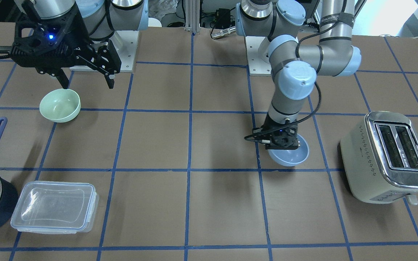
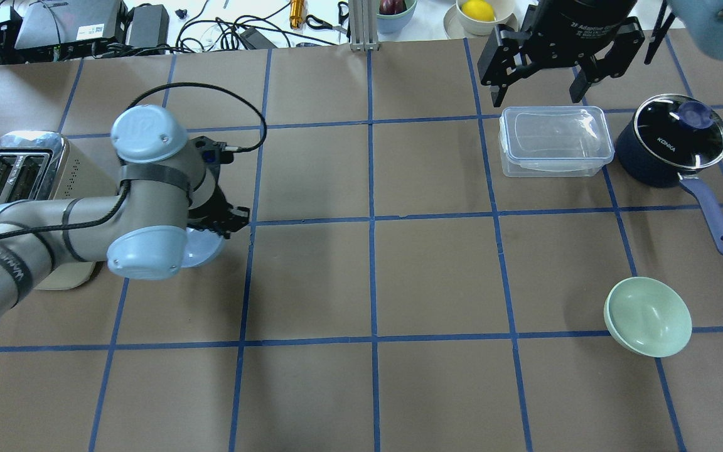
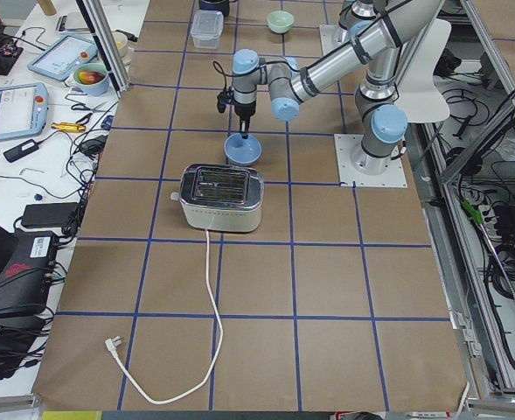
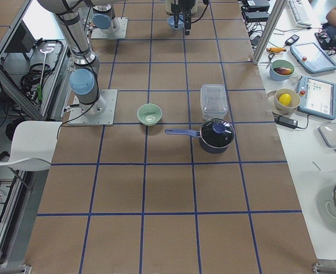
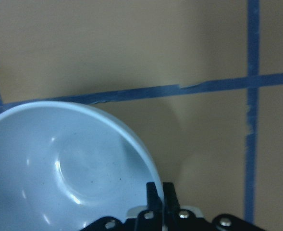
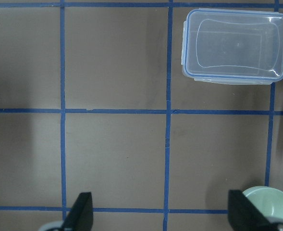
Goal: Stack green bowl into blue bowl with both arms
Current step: 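Grasp the blue bowl rim and carry it toward the table center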
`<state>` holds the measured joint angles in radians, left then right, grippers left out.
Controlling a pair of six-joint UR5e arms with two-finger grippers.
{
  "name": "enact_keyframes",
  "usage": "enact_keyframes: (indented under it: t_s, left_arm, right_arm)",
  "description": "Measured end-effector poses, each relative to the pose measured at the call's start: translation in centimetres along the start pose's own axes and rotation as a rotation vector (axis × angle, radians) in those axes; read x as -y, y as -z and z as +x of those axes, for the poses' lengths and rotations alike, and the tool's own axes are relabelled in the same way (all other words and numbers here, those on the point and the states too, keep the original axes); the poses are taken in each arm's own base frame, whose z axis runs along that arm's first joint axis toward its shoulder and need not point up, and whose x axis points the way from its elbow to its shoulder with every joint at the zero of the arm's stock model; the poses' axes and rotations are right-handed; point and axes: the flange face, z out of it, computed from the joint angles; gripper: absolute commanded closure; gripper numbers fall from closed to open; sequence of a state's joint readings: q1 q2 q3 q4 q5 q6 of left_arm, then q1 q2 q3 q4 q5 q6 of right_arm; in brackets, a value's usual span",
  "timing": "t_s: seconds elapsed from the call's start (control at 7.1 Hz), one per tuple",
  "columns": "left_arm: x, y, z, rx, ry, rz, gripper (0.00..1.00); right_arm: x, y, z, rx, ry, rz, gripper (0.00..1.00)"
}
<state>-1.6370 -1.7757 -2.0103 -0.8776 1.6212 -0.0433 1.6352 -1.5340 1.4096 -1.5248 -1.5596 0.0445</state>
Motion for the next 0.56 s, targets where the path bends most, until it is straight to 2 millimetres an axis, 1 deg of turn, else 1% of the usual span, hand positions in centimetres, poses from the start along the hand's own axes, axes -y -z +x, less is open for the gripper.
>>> enact_keyframes:
  t_s: [0.14,0.28,0.42,0.56]
  left_arm:
    - [0.1,1.1,6.5,-0.047,0.041,0.007,1.00]
    - [-0.1,1.7,12.6,-0.119,0.090,0.008,1.00]
    - [-0.1,1.8,16.8,-0.169,0.128,0.008,1.00]
    - [-0.1,1.3,19.6,-0.191,0.146,0.006,1.00]
  right_arm:
    - [0.0,0.0,0.0,0.000,0.000,-0.001,0.00]
    - [0.0,-0.1,0.0,0.000,0.000,-0.001,0.00]
    - [0.0,-0.1,0.0,-0.001,0.000,-0.001,0.00]
    - [0.0,-0.1,0.0,-0.001,0.001,0.000,0.00]
